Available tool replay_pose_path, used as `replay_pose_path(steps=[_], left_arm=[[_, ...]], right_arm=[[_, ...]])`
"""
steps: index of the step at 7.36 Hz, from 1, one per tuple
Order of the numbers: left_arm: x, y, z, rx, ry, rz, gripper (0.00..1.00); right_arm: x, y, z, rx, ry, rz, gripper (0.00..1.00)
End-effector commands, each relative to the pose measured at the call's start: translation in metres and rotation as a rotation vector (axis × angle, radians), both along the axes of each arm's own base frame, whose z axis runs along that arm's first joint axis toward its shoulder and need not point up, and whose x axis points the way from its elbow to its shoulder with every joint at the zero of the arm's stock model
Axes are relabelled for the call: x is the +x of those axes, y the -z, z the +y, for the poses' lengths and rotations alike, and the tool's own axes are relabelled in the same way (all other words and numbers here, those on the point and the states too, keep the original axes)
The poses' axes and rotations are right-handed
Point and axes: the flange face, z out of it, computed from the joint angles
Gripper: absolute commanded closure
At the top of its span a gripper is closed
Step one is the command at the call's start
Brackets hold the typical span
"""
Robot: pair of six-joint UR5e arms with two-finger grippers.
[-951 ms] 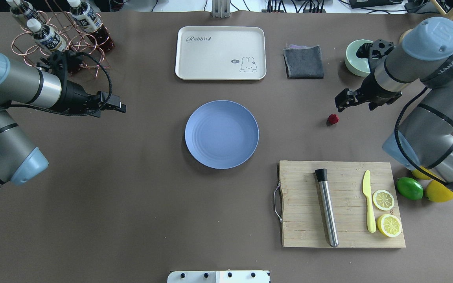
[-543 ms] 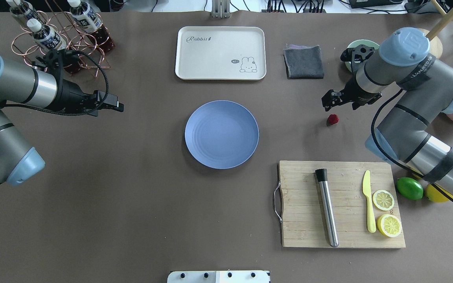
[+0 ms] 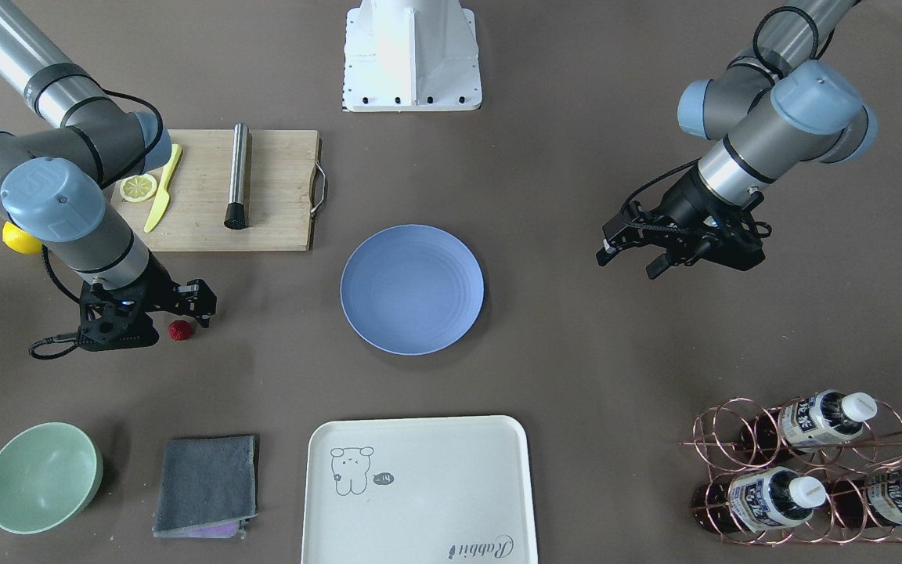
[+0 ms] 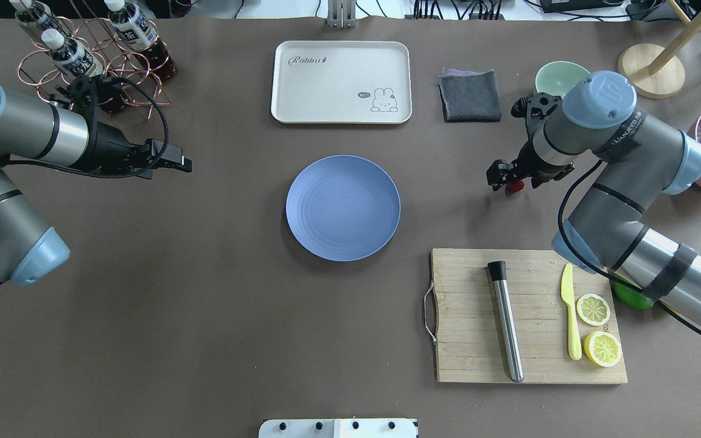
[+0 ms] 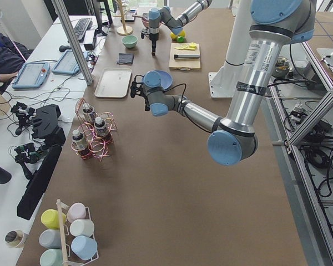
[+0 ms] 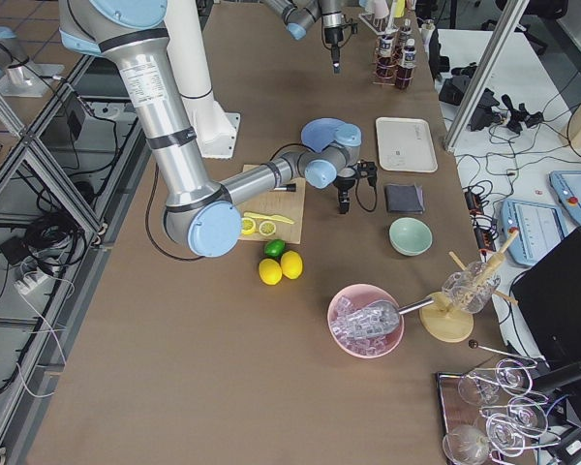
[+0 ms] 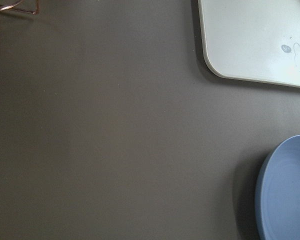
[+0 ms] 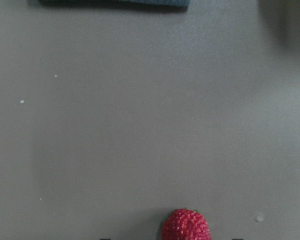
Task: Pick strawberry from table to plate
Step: 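Close the right gripper on the strawberry and lift it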
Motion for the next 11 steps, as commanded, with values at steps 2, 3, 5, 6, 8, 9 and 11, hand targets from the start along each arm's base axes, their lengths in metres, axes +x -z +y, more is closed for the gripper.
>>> replay_pose_path(steps=[2,3,5,6,8,9,11], left_arm=[[0.000,0.000,0.000,-0.001,0.002,-0.001,0.02],[0.001,0.000,0.000,-0.001,0.000,-0.001,0.02],[0.003,-0.001,0.001,-0.001,-0.002,-0.002,0.02],[0.003,-0.001,0.001,0.000,-0.004,-0.003,0.02],[0.003,-0.001,0.001,0.000,-0.004,-0.003,0.02],[0.004,0.000,0.002,0.001,-0.005,-0.002,0.02],[0.004,0.000,0.002,0.002,-0.005,-0.001,0.02]], right_arm=[[-0.006,0.001,0.002,0.015,0.005,0.009,0.24],[-0.006,0.002,0.001,0.020,0.000,0.011,0.24],[-0.001,-0.004,-0.004,0.054,-0.003,0.041,0.24],[-0.001,-0.008,-0.005,0.060,0.002,0.053,0.24],[0.000,-0.008,-0.005,0.059,-0.001,0.053,0.28],[-0.001,-0.009,-0.004,0.055,-0.005,0.054,0.41],[0.002,-0.013,-0.003,0.055,-0.003,0.057,1.00]])
